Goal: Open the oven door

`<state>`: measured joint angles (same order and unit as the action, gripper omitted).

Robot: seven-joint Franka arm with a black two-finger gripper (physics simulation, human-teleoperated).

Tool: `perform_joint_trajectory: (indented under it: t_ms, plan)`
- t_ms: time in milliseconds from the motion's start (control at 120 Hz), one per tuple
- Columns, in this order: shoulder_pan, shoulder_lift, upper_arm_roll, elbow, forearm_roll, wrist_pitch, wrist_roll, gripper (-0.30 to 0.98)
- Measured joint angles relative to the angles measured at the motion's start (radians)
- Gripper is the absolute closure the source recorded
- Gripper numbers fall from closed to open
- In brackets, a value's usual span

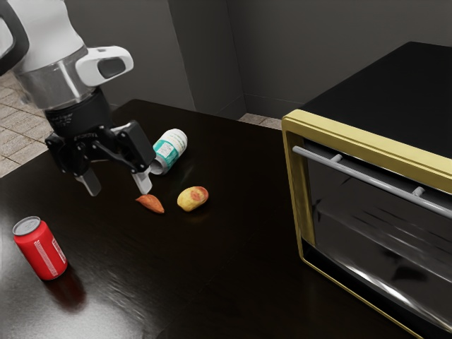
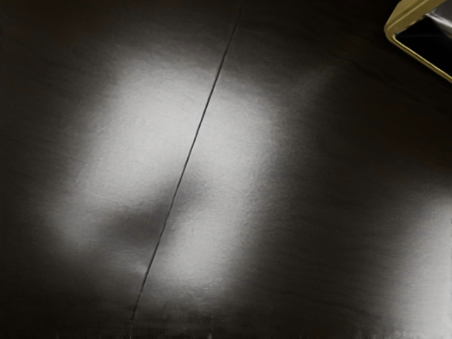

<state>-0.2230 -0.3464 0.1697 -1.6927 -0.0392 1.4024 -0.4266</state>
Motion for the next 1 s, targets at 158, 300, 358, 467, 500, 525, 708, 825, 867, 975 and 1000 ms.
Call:
perform_joint_trajectory:
  t_ms: [158, 300, 358, 467, 500, 525, 708, 825, 867, 975, 1000]
  plan:
    - [0.015, -0.105, 0.002, -0.035, 0.000, -0.010, -0.097, 0.00]
    - [-0.077, -0.083, -0.033, -0.055, -0.031, 0.127, -0.221, 0.00]
    - [-0.149, -0.050, -0.045, -0.056, -0.037, 0.218, -0.314, 0.00]
    - [-0.228, -0.004, -0.058, -0.070, -0.040, 0.361, -0.512, 0.00]
    - [-0.236, 0.004, -0.060, -0.089, -0.039, 0.394, -0.569, 0.00]
    - [-0.240, 0.013, -0.062, -0.097, -0.039, 0.418, -0.609, 0.00]
    - [-0.269, 0.050, -0.065, -0.126, -0.038, 0.598, -0.904, 0.00]
    - [-0.262, 0.057, -0.065, -0.133, -0.036, 0.673, -1.067, 0.00]
    - [-0.254, 0.057, -0.070, -0.144, -0.036, 0.694, -1.117, 0.00]
    - [-0.200, 0.059, -0.123, -0.160, -0.036, 0.736, -1.234, 0.00]
    - [-0.197, 0.064, -0.127, -0.161, -0.036, 0.745, -1.258, 0.00]
